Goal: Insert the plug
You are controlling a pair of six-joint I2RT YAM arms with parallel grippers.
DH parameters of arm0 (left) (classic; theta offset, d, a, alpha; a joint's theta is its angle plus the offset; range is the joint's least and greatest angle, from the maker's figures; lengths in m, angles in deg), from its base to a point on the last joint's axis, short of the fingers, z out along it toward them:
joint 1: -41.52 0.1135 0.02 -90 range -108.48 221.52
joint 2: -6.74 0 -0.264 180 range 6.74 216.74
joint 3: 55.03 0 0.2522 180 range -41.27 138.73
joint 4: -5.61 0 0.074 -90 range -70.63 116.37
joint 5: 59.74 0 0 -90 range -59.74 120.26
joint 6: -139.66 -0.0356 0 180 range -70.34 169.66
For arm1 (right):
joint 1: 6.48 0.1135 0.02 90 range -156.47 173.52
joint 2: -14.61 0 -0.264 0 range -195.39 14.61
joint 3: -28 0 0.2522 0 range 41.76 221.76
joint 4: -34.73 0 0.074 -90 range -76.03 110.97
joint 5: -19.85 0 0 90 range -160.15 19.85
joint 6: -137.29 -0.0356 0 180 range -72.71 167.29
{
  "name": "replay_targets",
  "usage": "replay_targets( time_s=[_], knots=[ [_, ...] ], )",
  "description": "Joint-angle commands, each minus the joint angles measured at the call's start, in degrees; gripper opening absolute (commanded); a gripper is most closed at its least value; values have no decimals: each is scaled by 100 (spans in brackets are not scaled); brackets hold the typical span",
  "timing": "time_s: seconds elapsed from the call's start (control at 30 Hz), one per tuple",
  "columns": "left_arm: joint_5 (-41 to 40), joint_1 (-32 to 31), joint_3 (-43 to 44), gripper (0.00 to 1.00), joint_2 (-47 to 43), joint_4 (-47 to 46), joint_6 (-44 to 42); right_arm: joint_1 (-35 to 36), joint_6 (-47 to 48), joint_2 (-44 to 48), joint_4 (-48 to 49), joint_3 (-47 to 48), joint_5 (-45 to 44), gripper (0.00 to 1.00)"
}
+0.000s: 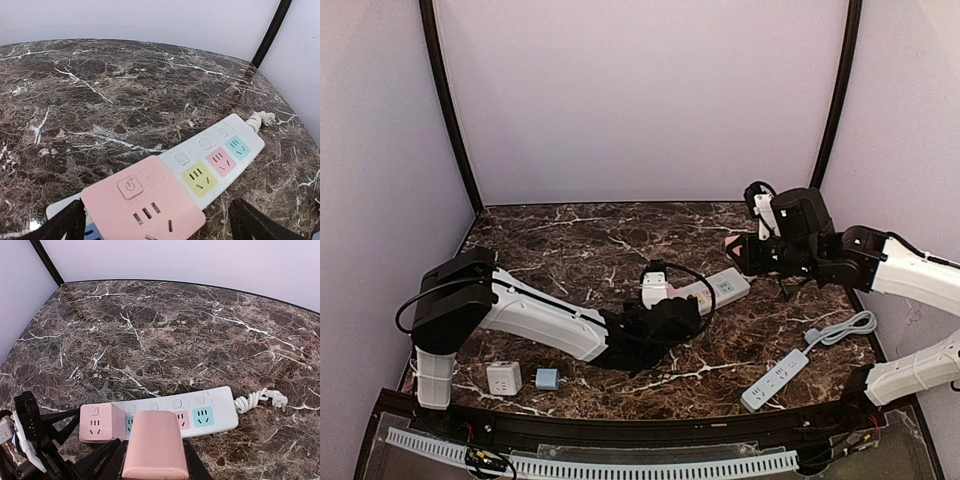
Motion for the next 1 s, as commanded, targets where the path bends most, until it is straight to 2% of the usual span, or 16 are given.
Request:
replay_targets(
  time_s=[0.0, 0.13, 0.23, 0.37, 0.63, 0.77, 0.97],
  knots=[
    [-428, -31, 299, 100, 141, 265, 342, -33, 70, 72, 174, -72, -82, 0],
    [-426, -35, 429, 98, 322, 101, 140, -39, 54, 60, 175, -69, -106, 0],
    [-420, -36, 585, 90, 492, 94, 65, -35, 59, 40, 175, -69, -78, 0],
    [-537, -24, 720, 85, 608, 164, -10, -35, 60, 37, 179, -65, -67, 0],
    [-737, 95, 662, 65, 579, 495, 8, -35, 69, 33, 194, -74, -41, 0],
    [-831, 133, 357, 59, 401, 533, 29, -35, 77, 6, 194, -80, -58, 0],
    [-1172, 219, -550, 58, -323, 225, -261, -35, 103, -93, 212, -63, 5, 0]
  ],
)
